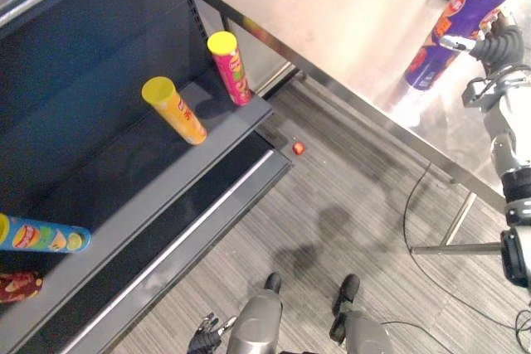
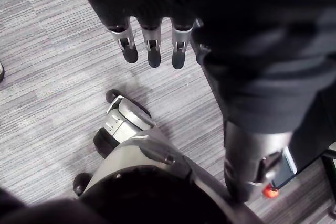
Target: Put the gum and the chips on the shelf.
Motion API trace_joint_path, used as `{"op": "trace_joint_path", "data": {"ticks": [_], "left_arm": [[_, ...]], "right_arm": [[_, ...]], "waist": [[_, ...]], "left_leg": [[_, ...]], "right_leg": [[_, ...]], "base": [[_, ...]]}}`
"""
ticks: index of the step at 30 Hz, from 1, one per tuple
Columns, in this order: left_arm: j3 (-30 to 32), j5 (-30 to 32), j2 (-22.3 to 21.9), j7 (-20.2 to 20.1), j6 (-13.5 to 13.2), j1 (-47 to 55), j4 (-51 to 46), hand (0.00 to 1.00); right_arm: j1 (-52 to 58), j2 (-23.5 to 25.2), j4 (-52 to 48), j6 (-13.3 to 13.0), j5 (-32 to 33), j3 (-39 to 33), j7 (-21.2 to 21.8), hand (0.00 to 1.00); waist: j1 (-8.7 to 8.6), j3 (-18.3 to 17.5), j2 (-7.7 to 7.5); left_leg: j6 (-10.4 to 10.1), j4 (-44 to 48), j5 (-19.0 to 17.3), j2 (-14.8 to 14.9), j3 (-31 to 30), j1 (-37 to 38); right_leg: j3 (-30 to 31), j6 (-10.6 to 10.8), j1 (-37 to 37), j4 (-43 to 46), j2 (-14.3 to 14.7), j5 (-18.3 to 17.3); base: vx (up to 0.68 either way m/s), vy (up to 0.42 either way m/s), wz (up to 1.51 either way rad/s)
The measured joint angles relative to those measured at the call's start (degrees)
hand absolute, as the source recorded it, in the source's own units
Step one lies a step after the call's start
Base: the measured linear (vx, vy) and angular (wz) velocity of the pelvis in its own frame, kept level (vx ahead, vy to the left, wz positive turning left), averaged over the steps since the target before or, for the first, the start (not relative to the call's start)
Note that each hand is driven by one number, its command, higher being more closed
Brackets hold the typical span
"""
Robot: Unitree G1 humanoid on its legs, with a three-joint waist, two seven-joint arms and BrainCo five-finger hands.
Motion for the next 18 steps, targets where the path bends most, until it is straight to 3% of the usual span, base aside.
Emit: {"op": "trace_joint_path", "data": {"ticks": [18], "left_arm": [[-0.16, -0.5, 0.06, -0.4, -1.01, 0.0, -0.43, 0.0]], "right_arm": [[-0.33, 0.29, -0.02, -2.29, 0.03, 1.06, -0.2, 1.0]], "waist": [[1.2, 0.31, -0.25]], "left_leg": [[-0.46, -2.06, 1.68, 0.21, -0.19, 0.47]], "right_leg": [[-0.29, -0.15, -0.11, 0.07, 0.04, -0.07]], "base": [[-0.01, -0.008, 0.02]]}}
